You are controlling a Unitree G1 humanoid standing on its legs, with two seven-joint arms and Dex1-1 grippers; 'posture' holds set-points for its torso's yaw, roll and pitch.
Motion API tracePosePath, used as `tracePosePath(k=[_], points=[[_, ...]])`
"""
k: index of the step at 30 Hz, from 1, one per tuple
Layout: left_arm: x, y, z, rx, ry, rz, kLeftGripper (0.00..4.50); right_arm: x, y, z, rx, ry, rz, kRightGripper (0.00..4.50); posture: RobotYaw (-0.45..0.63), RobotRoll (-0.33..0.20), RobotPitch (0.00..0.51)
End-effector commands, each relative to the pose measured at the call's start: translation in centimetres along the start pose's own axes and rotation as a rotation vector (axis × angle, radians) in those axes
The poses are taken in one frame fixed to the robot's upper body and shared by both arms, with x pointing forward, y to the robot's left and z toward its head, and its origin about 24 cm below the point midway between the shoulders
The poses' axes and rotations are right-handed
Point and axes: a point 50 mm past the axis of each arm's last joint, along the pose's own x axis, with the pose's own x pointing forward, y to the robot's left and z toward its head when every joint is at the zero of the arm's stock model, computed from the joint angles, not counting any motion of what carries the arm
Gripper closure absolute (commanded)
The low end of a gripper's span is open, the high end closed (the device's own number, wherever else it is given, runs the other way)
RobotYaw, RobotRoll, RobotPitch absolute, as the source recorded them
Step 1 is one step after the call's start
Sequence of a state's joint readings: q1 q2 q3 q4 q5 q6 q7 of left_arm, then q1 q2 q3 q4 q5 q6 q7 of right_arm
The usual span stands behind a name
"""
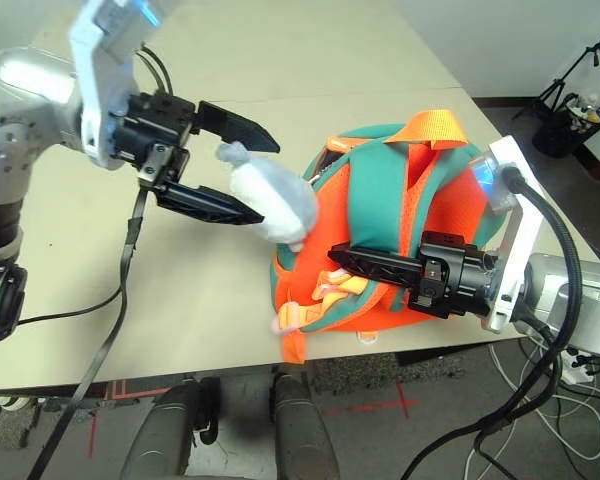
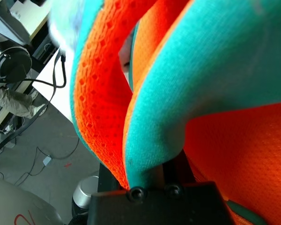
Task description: Put the pencil case into the backpack and zip it.
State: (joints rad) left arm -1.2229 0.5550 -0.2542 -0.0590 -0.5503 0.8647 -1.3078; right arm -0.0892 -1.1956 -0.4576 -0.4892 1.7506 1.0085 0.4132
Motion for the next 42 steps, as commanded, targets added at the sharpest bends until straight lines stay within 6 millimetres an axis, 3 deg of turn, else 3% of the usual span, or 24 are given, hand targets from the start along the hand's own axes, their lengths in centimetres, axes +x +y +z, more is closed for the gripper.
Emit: tracePosePath(k=[1,12,32,35,42], points=[[0.4,0.4,-1.2,-0.022,0.035,0.021,0.00,0.0,0.5,-0.1,-0.013,0.005,0.010,4.21,0.04,0.000,0.196],[0.1,2.3,-3.7,0.074,0.152,0.108,0.00,0.1,0.7,-0.2,-0.010,0.004,0.014,4.21,0.04,0.000,0.203],[1.9,2.8,-5.3,0.175,0.218,0.074,0.00,0.2,0.9,-0.2,-0.009,-0.006,0.013,4.21,0.02,0.000,0.206],[1.9,2.7,-5.3,0.177,0.219,0.073,0.54,0.2,0.9,-0.2,-0.010,-0.007,0.011,4.21,0.02,0.000,0.205],[1.9,2.7,-5.2,0.195,0.219,0.086,2.68,0.1,0.9,-0.1,-0.011,-0.007,0.007,4.21,0.03,0.000,0.208]])
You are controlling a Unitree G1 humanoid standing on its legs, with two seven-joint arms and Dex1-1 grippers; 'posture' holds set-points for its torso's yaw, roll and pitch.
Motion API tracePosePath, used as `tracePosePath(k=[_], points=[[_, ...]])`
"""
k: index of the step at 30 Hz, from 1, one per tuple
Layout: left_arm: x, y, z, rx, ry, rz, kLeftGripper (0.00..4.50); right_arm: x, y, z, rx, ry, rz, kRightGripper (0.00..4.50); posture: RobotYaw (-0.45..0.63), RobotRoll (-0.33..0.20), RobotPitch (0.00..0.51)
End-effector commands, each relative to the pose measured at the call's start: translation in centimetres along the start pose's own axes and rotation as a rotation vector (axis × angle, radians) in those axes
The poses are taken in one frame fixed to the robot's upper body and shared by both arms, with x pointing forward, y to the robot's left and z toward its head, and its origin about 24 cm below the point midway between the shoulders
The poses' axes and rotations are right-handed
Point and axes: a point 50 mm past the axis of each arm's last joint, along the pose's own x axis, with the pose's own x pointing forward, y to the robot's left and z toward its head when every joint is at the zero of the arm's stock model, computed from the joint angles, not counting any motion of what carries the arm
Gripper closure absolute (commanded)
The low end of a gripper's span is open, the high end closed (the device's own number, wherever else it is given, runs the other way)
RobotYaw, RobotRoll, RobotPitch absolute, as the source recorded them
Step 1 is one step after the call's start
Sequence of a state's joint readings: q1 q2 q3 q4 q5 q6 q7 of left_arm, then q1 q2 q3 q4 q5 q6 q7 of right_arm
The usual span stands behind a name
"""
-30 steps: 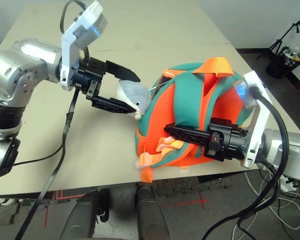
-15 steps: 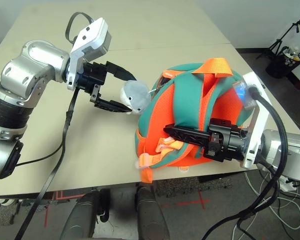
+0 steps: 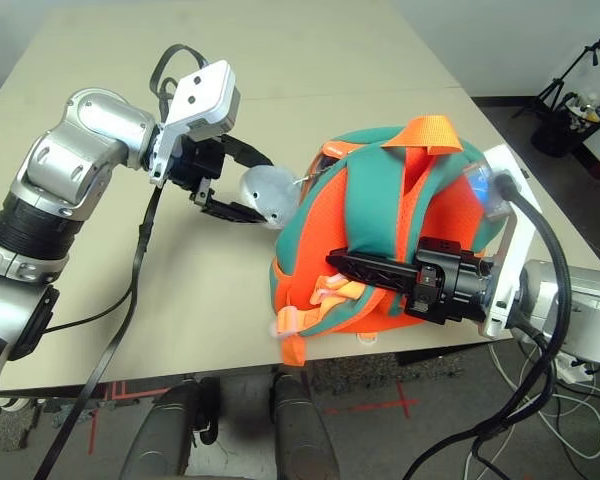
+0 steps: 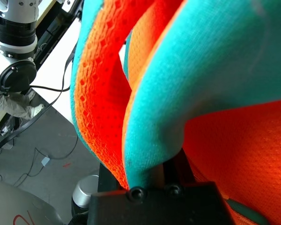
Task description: Put the pencil case into the backpack and zip it.
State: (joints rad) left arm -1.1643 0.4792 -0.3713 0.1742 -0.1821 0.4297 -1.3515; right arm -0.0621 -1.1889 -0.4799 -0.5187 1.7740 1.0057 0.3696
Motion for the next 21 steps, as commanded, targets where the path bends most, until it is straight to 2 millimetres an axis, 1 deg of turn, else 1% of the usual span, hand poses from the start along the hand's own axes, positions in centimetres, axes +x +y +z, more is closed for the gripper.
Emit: tracePosePath(k=[1,4,5,7,8,12,16,19,21], points=[[0.5,-0.3,-0.3,0.012,0.015,-0.008,2.96,0.0,0.6,0.1,-0.013,-0.006,0.026,4.21,0.03,0.000,0.208],[-0.1,-0.3,-0.6,0.013,0.041,-0.003,3.78,0.1,0.5,0.2,-0.013,-0.004,0.026,4.21,0.03,0.000,0.207],[-0.3,-0.3,-0.6,0.009,0.047,-0.005,3.97,0.1,0.5,0.2,-0.013,-0.004,0.026,4.21,0.03,0.000,0.207],[-1.2,-0.6,-0.6,-0.024,0.047,-0.017,4.18,0.1,0.4,0.1,-0.012,-0.002,0.025,4.21,0.04,0.000,0.208],[-1.6,-0.7,-0.5,-0.044,0.046,-0.024,4.21,0.0,0.4,0.1,-0.011,-0.001,0.025,4.21,0.04,0.000,0.210],[-5.2,-2.0,0.4,-0.201,0.021,-0.083,4.22,0.0,0.4,0.0,-0.006,0.005,0.026,4.22,0.05,0.000,0.216],[-8.1,-2.9,1.3,-0.324,0.020,-0.105,4.22,0.1,0.3,-0.1,-0.001,0.009,0.032,4.22,0.05,0.000,0.220],[-9.2,-3.7,1.5,-0.382,0.031,-0.126,4.22,0.1,0.3,-0.1,-0.001,0.010,0.033,4.22,0.06,0.000,0.220],[-9.3,-4.7,1.1,-0.423,0.061,-0.155,4.22,0.1,0.2,-0.1,0.000,0.010,0.035,4.22,0.06,0.000,0.221]])
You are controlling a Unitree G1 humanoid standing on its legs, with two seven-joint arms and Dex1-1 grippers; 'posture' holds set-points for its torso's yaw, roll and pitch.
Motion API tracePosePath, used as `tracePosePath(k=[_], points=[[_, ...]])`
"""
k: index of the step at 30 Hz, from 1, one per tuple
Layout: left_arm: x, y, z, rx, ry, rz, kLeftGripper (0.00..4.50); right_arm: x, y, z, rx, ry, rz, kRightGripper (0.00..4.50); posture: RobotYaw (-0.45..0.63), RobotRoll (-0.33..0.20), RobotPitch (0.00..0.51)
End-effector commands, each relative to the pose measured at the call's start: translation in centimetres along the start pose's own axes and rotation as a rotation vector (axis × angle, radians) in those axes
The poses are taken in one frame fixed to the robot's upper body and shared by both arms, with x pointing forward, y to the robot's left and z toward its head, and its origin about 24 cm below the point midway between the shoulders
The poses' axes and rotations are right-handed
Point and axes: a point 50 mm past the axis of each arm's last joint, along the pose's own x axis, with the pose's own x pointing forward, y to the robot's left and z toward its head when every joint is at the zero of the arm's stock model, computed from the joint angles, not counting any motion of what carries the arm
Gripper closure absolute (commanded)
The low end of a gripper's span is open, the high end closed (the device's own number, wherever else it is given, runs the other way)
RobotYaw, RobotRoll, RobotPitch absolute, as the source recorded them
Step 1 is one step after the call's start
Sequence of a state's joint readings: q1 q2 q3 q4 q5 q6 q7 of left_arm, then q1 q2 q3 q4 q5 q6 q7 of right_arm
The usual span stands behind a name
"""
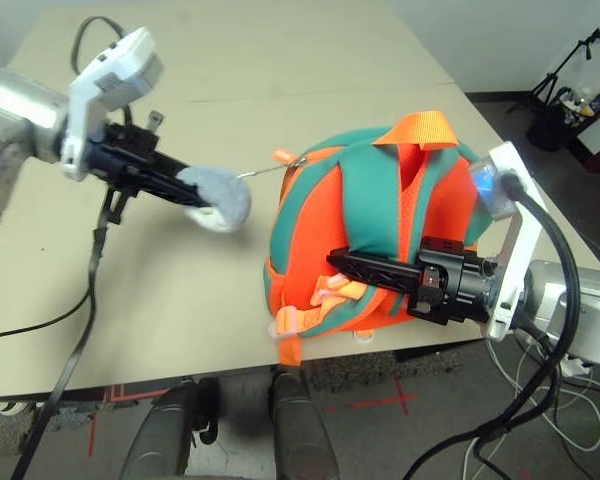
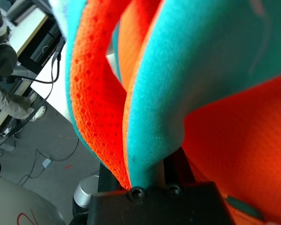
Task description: Put the pencil case into the backpack and zip it.
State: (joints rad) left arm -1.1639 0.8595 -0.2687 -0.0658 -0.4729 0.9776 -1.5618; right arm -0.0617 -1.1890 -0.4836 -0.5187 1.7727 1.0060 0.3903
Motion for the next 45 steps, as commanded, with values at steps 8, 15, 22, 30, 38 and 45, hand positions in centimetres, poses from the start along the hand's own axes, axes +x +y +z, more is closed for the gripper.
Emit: tracePosePath(k=[8,15,22,30,38,45], points=[[3.6,-2.0,-5.8,-0.135,0.090,-0.060,4.24,0.4,0.0,-0.1,0.000,0.013,0.024,4.22,0.07,0.000,0.218],[6.8,-1.8,-8.1,-0.170,0.088,-0.080,4.24,0.5,0.0,-0.1,-0.004,0.016,0.023,4.22,0.05,0.000,0.223],[8.7,-3.2,-7.9,-0.250,0.056,-0.237,4.24,0.4,0.1,-0.3,0.002,0.013,0.013,4.22,0.03,0.000,0.225],[9.0,-5.0,-10.3,-0.325,0.170,-0.355,4.24,0.3,0.1,-0.6,0.006,0.005,0.003,4.22,0.02,0.000,0.223],[10.3,-4.3,-13.8,-0.330,0.268,-0.294,4.25,0.4,0.0,-0.7,0.002,-0.002,0.000,4.22,0.02,0.000,0.219],[9.0,-3.2,-10.5,-0.301,0.094,-0.216,3.30,-1.0,0.9,-0.2,0.003,0.079,-0.012,3.29,0.00,0.000,0.213]])
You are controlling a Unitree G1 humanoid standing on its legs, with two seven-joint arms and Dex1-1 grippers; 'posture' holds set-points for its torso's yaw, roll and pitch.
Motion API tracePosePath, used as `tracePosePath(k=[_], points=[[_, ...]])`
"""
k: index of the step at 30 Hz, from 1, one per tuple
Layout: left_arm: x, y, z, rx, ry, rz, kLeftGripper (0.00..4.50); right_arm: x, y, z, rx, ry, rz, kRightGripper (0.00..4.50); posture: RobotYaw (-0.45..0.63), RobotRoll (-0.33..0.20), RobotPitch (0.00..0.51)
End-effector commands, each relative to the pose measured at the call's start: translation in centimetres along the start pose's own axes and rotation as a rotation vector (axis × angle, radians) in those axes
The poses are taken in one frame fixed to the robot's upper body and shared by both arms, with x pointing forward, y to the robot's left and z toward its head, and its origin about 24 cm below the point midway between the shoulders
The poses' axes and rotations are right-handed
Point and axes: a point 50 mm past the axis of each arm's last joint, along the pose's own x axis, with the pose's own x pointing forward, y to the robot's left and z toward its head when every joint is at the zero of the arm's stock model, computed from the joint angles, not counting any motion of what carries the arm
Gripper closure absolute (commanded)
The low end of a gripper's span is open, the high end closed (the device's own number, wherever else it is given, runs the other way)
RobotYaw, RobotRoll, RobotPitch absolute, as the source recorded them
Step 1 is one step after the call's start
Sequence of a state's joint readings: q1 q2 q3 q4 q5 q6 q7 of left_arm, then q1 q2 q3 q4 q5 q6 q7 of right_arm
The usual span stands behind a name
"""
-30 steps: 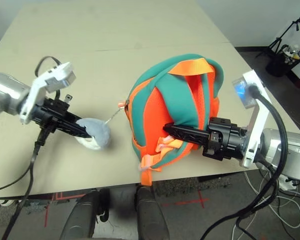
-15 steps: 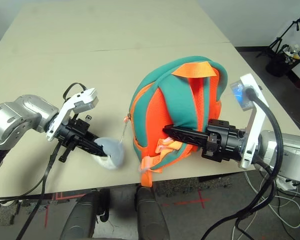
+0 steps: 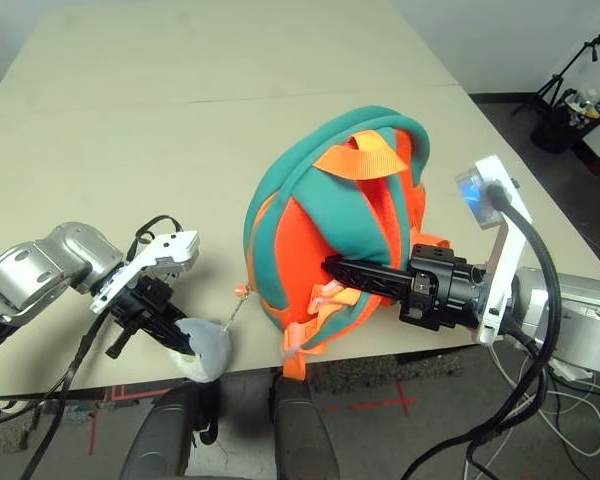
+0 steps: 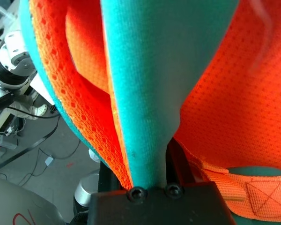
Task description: Put the pencil case into the backpack and zip it.
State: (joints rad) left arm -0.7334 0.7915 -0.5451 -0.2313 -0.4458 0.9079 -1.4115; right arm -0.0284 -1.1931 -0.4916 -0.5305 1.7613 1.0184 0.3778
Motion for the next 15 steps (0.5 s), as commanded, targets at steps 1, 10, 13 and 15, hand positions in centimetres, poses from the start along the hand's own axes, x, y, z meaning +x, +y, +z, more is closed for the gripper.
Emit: tracePosePath(k=[1,10,13,15], points=[[-2.3,-0.8,1.4,-0.045,-0.102,0.029,2.88,-1.7,1.4,0.7,-0.003,0.061,0.015,2.90,0.00,0.000,0.211],[-10.3,-6.9,2.2,-0.241,-0.272,0.015,0.02,-8.4,5.1,3.7,-0.053,0.078,-0.081,0.21,-0.06,0.000,0.189],[-12.8,-7.0,1.5,-0.305,-0.367,0.127,0.00,-10.3,5.7,5.4,-0.093,-0.032,-0.104,0.04,-0.07,0.000,0.174],[-14.0,-6.1,1.2,-0.303,-0.415,0.253,0.00,-11.1,5.5,6.2,-0.109,-0.134,-0.112,0.04,-0.06,0.000,0.165]])
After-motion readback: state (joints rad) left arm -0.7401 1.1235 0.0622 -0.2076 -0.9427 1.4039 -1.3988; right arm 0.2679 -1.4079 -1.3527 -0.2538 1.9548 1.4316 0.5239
